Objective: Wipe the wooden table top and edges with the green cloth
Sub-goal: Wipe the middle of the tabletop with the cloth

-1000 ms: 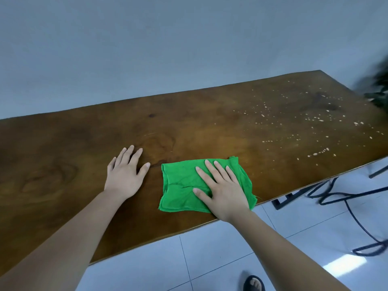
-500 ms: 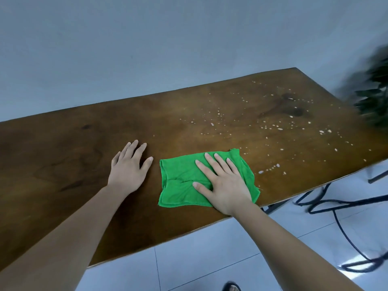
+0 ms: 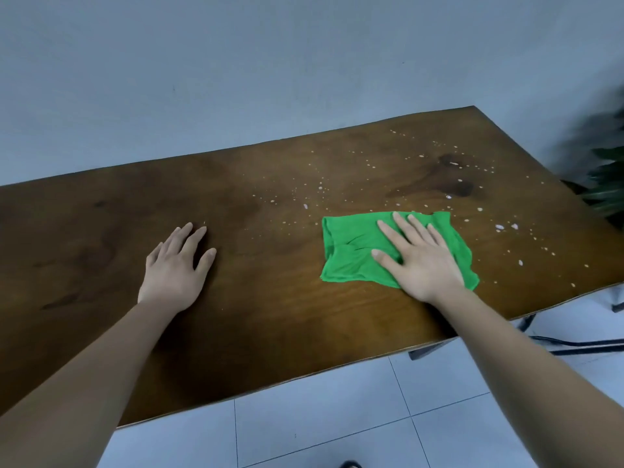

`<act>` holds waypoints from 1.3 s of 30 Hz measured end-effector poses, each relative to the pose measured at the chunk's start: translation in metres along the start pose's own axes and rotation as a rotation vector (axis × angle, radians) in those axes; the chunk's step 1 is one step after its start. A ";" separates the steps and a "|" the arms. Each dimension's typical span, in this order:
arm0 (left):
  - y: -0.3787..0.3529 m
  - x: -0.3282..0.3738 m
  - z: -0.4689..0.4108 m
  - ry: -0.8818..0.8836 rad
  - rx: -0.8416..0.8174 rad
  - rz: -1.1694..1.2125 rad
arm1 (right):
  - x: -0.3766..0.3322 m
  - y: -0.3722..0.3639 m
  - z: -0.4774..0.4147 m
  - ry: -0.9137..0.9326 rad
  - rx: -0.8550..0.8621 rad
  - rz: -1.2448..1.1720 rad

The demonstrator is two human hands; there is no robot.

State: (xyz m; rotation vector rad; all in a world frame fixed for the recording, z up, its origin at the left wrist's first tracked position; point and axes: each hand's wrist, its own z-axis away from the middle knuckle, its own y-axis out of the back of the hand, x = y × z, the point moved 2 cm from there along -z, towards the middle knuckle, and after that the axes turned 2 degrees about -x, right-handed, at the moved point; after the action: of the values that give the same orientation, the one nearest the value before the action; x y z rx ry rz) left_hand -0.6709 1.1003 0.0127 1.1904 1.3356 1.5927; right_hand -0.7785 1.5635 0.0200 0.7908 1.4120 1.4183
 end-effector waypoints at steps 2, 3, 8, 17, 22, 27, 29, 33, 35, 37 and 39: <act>0.000 0.000 0.001 -0.003 0.006 0.002 | 0.025 0.009 -0.008 -0.050 0.007 -0.001; 0.000 0.000 0.001 -0.004 0.010 0.005 | 0.038 0.014 -0.012 -0.081 0.014 -0.001; 0.001 0.001 0.001 -0.009 0.012 0.005 | 0.088 0.026 -0.044 -0.336 0.033 -0.042; 0.000 -0.002 -0.003 -0.014 0.000 0.001 | 0.022 0.017 -0.092 -0.410 -0.002 -0.086; -0.001 -0.002 -0.002 -0.018 0.009 0.003 | -0.091 0.001 -0.107 -0.180 -0.043 -0.063; 0.000 -0.001 -0.002 -0.017 0.012 0.008 | -0.215 -0.024 -0.094 0.121 -0.098 0.006; 0.000 -0.002 -0.001 -0.019 0.021 0.014 | -0.249 -0.034 -0.079 0.251 -0.111 0.028; 0.001 -0.002 0.000 -0.024 0.014 0.029 | -0.254 -0.043 -0.055 0.487 -0.141 0.057; 0.002 -0.001 -0.001 -0.016 0.010 0.039 | -0.233 -0.040 -0.051 0.585 -0.144 0.052; 0.002 0.000 -0.001 -0.010 0.005 0.034 | -0.207 -0.032 -0.057 0.622 -0.147 0.034; 0.003 0.000 -0.002 -0.001 -0.002 0.033 | -0.177 -0.023 -0.073 0.577 -0.138 0.018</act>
State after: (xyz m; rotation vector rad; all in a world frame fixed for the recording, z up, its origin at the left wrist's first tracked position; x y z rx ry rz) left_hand -0.6729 1.0994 0.0154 1.2176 1.3197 1.6162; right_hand -0.7814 1.3709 0.0190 0.3095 1.7061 1.8256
